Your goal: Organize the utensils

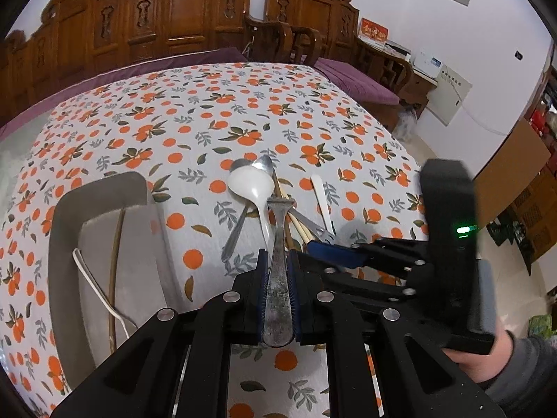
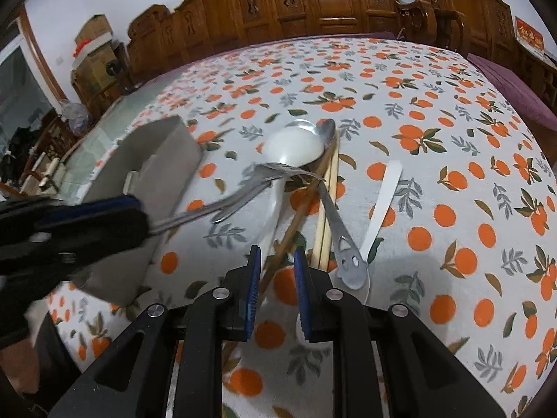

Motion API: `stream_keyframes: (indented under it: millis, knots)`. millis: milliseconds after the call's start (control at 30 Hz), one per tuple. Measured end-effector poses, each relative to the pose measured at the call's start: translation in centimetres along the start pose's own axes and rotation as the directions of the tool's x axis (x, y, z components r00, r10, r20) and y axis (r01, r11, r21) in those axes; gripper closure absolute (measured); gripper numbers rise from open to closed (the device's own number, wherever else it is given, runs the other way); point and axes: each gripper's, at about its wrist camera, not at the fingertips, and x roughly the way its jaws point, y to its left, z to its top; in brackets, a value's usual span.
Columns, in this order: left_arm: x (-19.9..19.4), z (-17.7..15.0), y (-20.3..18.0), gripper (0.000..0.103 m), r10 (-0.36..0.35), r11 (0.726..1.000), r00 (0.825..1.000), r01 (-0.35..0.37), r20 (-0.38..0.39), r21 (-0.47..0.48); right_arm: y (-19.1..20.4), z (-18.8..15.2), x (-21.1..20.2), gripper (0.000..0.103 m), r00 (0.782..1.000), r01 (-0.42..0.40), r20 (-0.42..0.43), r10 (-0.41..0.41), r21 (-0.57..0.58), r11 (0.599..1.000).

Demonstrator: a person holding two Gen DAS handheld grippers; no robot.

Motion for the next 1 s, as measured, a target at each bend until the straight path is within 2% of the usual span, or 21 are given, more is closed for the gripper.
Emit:
stream_keyframes:
  millis: [33, 200, 233, 267, 300, 567, 733, 867, 1000]
  knots:
    - [-0.1, 0.1, 0.1, 0.103, 0.004, 1.000, 1.000, -0.004, 0.002, 0.000, -0.1, 0.0, 0.3, 0.081, 1.000, 0.005, -0.004, -0.005, 0.002, 1.000]
    - [-0.3, 0.4, 0.3, 0.103, 0.001, 1.000, 1.000, -0.001, 0.002, 0.000, -0.2, 0.2, 0.2, 0.082, 1.000, 0.028, -0.001, -0.028, -0.014, 1.000]
    - [-0.2, 0.4, 0.3, 0.103, 0.003, 1.000, 1.000, -0.003, 0.001, 0.001, -0.3, 0.2, 0.2, 0.084, 0.999, 0.035, -0.005, -0.035, -0.014, 0.999]
    - [0.0, 0.3, 0.4, 0.103, 0.005, 1.000, 1.000, -0.005, -0.003, -0.001, -0.3, 0.2, 0.1, 0.100, 0.999, 0.048, -0.009, -0.048, -0.010, 0.999]
    - [0.3, 0.2, 0.5, 0.103, 0.005, 1.000, 1.000, -0.005, -0.008, -0.004, -0.6, 0.2, 0.5, 0.102, 0.996, 0.077, -0.038, -0.077, -0.005, 0.997]
    - [1.4, -0.8, 0.7, 0.103, 0.026, 1.000, 0.999, -0.027, -0.040, -0.011, -0.6, 0.0, 0.2, 0.103, 0.998, 0.060, -0.034, -0.060, -0.022, 0.998]
    - [3.1, -1.1, 0.5, 0.102, 0.042, 0.999, 0.995, -0.042, -0.085, -0.003, -0.7, 0.0, -1.3, 0.101, 0.999, 0.048, -0.003, -0.049, -0.024, 0.999]
    - [5.3, -1.3, 0.1, 0.092, 0.039, 0.999, 0.991, -0.039, -0.129, 0.003, -1.4, -0.1, -2.7, 0.100, 0.999, 0.043, 0.020, -0.042, -0.021, 0.999]
    - [7.2, -1.4, 0.1, 0.089, 0.042, 0.999, 0.985, -0.043, -0.165, 0.000, -1.5, -0.3, -3.5, 0.100, 0.999, 0.043, 0.031, -0.042, -0.037, 0.998]
